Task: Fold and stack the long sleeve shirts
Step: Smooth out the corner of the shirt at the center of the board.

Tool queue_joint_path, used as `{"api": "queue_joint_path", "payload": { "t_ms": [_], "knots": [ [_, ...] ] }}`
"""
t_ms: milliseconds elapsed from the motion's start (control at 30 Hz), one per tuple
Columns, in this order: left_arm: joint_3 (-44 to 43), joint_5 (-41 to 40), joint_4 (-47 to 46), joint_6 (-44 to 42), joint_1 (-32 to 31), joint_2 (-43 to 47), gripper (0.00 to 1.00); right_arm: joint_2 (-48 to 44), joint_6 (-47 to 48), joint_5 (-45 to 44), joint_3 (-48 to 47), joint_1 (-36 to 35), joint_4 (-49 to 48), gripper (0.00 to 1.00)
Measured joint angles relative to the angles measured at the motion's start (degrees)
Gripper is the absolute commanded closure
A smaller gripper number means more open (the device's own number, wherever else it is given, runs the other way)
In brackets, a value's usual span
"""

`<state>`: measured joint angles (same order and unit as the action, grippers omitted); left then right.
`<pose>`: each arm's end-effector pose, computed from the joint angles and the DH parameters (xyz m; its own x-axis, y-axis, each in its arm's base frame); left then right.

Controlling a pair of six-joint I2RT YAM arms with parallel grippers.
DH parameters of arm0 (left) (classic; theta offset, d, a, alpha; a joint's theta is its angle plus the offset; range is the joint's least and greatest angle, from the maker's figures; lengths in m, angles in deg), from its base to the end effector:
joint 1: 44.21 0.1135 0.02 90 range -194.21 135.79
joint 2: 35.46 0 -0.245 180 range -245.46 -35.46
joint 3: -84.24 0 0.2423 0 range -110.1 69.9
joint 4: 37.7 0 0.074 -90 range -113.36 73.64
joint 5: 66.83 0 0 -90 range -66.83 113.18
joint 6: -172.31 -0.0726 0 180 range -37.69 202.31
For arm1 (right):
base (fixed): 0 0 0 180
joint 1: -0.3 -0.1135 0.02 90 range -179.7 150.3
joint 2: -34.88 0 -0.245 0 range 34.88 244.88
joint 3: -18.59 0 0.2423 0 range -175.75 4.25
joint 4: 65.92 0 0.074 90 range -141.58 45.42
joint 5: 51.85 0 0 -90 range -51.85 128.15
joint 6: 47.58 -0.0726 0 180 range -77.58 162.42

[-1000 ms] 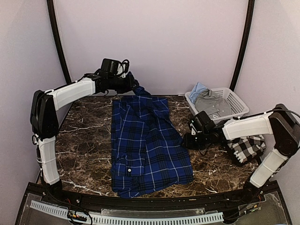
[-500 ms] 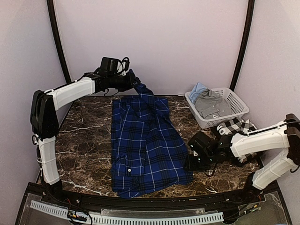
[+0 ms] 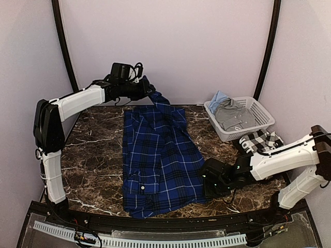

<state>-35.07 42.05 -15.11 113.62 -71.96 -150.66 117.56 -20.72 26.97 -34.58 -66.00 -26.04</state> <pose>0.4327 -0.2542 0.3073 -0.6098 -0.2348 -0.7570 0.4627 0.6700 -0.5805 0.1137 0.2240 0.1012 -0.9469 0.0203 -0.3209 -0.0578 0.9710 0.2320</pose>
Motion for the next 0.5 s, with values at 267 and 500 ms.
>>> {"api": "queue_joint_path", "payload": {
  "t_ms": [267,500],
  "knots": [
    [0.0,0.2,0.0,0.0,0.0,0.0,1.0,-2.0,-5.3,-2.2,1.1,-1.8,3.6,0.71],
    [0.0,0.2,-0.2,0.5,0.0,0.0,1.0,-5.3,-8.2,-2.2,3.7,-2.0,5.2,0.74]
  ]
}}
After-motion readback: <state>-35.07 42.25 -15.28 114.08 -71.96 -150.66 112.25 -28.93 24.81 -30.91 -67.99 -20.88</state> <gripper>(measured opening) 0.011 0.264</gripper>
